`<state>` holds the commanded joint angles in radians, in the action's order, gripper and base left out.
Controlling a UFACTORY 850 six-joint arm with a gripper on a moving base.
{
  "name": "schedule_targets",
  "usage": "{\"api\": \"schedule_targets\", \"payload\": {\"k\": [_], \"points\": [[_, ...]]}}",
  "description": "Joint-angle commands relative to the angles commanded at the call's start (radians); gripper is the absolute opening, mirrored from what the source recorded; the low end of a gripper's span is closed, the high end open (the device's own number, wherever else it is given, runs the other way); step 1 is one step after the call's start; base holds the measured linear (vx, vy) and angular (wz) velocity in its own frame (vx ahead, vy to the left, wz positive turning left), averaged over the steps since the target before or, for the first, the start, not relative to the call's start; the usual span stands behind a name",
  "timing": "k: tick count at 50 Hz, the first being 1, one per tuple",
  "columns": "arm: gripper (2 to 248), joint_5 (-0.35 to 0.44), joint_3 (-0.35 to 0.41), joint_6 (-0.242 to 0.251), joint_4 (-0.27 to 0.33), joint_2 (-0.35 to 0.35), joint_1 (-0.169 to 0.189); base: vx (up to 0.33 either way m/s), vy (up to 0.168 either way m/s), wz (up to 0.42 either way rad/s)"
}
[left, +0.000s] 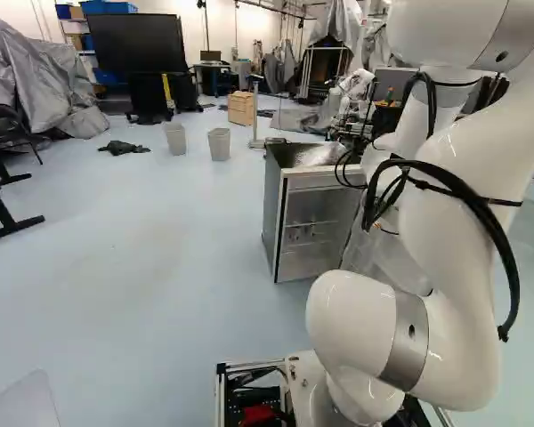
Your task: Grab a drink from the fridge
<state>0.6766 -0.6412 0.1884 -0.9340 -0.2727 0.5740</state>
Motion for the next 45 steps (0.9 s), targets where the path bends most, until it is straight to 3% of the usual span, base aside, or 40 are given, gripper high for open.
{"api": "schedule_targets", "payload": {"k": [16, 45], "points": [[247, 0.008, 0.004, 0.0, 0.054, 0.001, 0.003, 0.0, 0.0, 0.0], [247, 0.021, -0.017, 0.0, 0.148, -0.073, 0.003, 0.0, 0.0, 0.0]]}}
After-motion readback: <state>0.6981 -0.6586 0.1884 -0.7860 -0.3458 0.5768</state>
